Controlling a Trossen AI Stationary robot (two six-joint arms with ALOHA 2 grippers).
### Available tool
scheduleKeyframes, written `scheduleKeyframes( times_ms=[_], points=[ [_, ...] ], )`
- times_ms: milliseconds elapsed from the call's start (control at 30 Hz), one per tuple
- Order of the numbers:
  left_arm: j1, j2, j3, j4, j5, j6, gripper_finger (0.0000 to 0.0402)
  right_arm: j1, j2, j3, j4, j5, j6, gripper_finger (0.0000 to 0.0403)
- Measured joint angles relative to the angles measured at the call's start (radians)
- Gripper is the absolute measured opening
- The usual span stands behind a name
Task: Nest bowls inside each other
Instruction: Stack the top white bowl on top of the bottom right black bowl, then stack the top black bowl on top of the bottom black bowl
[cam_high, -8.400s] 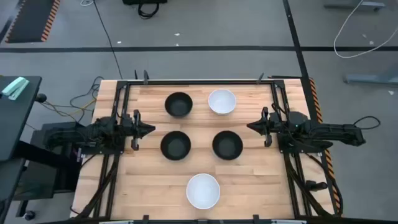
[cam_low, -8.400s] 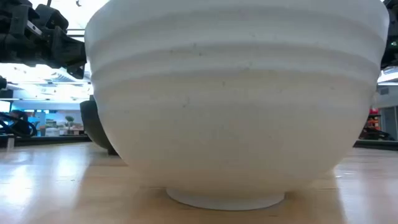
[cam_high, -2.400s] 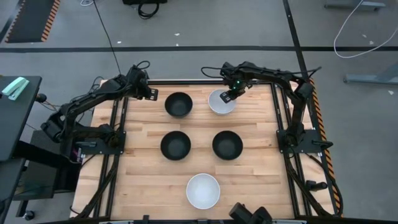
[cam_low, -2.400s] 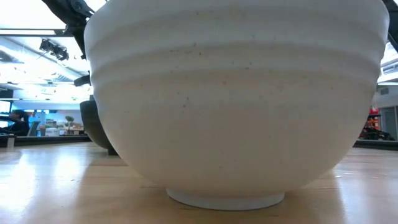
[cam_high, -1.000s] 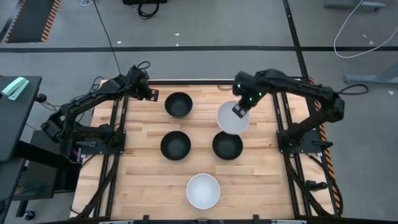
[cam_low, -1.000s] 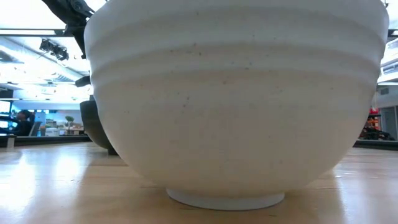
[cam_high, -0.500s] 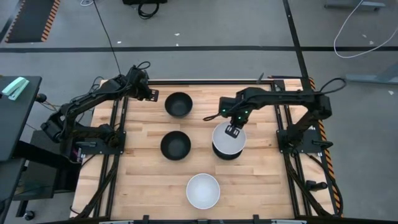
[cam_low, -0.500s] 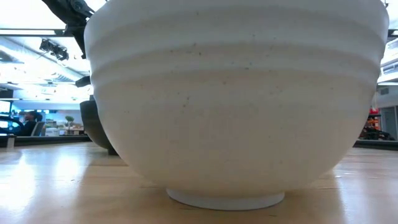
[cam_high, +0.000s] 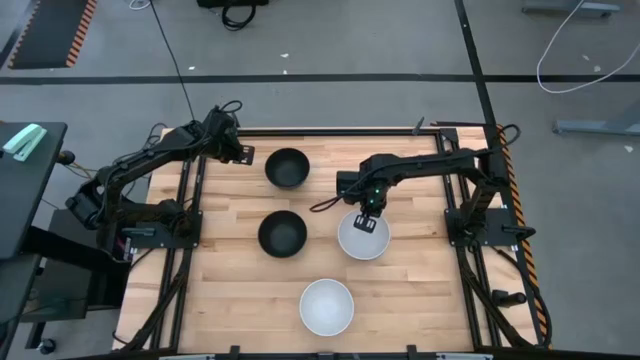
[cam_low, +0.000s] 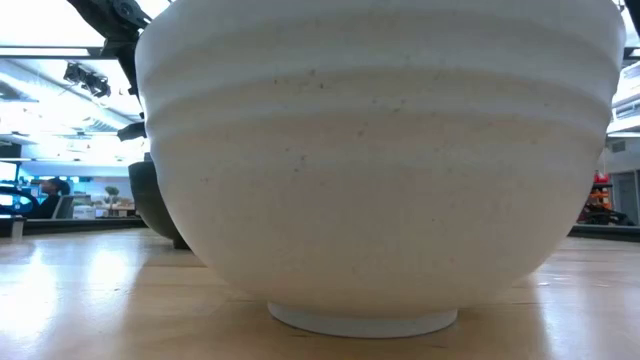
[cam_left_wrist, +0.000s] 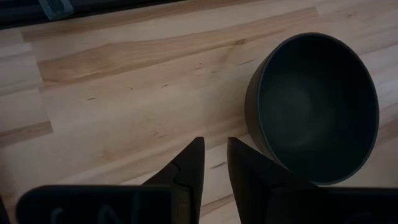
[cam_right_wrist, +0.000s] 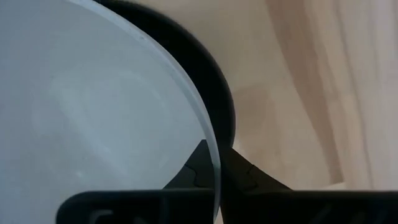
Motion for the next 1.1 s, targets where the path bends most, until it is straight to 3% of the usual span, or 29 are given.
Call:
scheduleKeyframes(
  times_ms=[700, 1100],
  points=[
    [0.0, 0.0, 0.0, -0.003, 0.026, 0.0, 0.0078, 0.012, 0.014, -0.031, 0.051, -0.044, -0.05, 0.0041],
    [-0.037, 0.0, 0.0, 0.051, 0.026, -0.004, 0.0078, 0.012, 0.001, -0.031, 0.021, -0.037, -0.093, 0.0089]
  ],
)
